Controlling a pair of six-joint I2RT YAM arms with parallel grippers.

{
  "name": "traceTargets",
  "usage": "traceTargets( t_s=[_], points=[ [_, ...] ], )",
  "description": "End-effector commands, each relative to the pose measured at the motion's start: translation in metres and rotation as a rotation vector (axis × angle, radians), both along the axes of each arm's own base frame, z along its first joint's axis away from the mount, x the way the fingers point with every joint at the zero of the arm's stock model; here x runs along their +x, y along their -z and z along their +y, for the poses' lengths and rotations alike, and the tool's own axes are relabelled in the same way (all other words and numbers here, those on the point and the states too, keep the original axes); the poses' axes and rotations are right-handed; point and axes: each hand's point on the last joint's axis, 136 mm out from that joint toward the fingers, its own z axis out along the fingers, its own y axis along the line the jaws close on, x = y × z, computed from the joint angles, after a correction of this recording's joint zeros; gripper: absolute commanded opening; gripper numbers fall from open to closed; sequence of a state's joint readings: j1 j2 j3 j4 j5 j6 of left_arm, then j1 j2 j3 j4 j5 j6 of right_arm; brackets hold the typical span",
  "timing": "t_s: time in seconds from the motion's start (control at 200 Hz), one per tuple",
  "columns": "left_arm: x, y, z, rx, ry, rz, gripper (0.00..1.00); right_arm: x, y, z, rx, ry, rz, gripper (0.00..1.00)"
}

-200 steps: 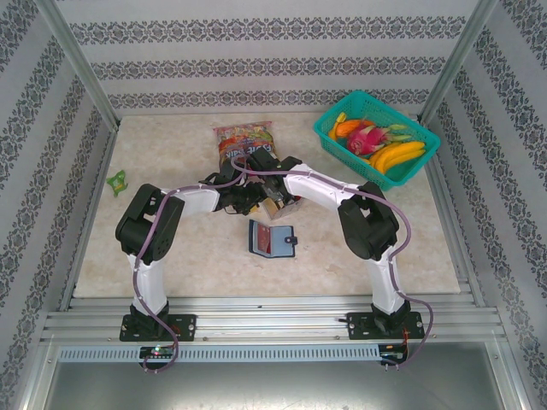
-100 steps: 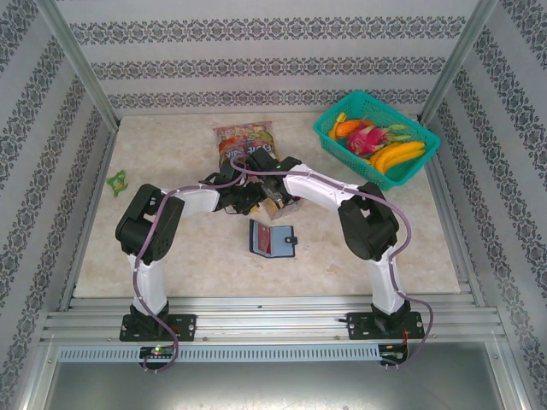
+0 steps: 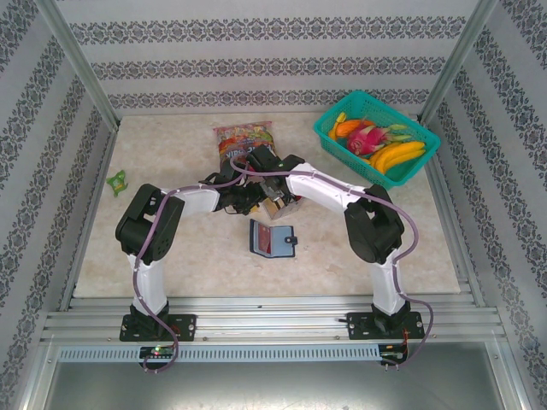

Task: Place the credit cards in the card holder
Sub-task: Pick up the credit card from the storage box, then insert the credit card into the card slot.

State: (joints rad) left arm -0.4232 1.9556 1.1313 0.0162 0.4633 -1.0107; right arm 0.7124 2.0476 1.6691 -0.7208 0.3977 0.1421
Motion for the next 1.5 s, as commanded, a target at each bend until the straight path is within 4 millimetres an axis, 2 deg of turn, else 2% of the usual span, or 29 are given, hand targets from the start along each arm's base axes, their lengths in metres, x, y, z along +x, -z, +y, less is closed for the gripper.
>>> traceTargets(
  t_s=[0.0, 0.07, 0.3, 0.555, 0.739, 0.909, 1.014, 1.119, 1.229, 1.334, 1.494],
  points=[
    [-0.003, -0.001, 0.01, 0.032, -0.015, -0.001, 0.54, -0.01, -0.02, 0.0, 0.072, 0.022, 0.017, 0.04],
    [-0.003, -0.003, 0.01, 0.032, -0.014, -0.007, 0.54, -0.012, -0.024, 0.003, 0.125, 0.041, 0.033, 0.0],
    [-0.003, -0.016, 0.011, 0.03, -0.004, -0.042, 0.55, -0.014, -0.036, 0.001, 0.284, 0.15, 0.063, 0.0],
    [-0.003, -0.047, 0.008, 0.002, 0.021, -0.131, 0.57, -0.018, -0.065, -0.002, 0.566, 0.249, 0.072, 0.0],
    [-0.009, -0.088, 0.004, -0.079, 0.04, -0.235, 0.62, -0.025, -0.102, -0.008, 0.903, 0.303, 0.102, 0.0],
    [-0.022, -0.147, -0.01, -0.251, 0.097, -0.355, 0.68, -0.032, -0.13, -0.018, 1.204, 0.332, 0.154, 0.0],
    [-0.028, -0.179, -0.023, -0.373, 0.153, -0.398, 0.69, -0.037, -0.141, -0.021, 1.329, 0.323, 0.203, 0.0],
    [-0.027, -0.196, -0.029, -0.452, 0.161, -0.415, 0.68, -0.043, -0.149, -0.023, 1.41, 0.314, 0.228, 0.0],
    [-0.026, -0.206, -0.035, -0.516, 0.18, -0.416, 0.66, -0.047, -0.153, -0.021, 1.465, 0.299, 0.264, 0.0],
    [-0.025, -0.211, -0.036, -0.543, 0.175, -0.421, 0.6, -0.049, -0.154, -0.018, 1.503, 0.286, 0.289, 0.0],
    [-0.026, -0.212, -0.036, -0.544, 0.169, -0.414, 0.41, -0.048, -0.149, -0.018, 1.509, 0.293, 0.311, 0.0]
  ],
)
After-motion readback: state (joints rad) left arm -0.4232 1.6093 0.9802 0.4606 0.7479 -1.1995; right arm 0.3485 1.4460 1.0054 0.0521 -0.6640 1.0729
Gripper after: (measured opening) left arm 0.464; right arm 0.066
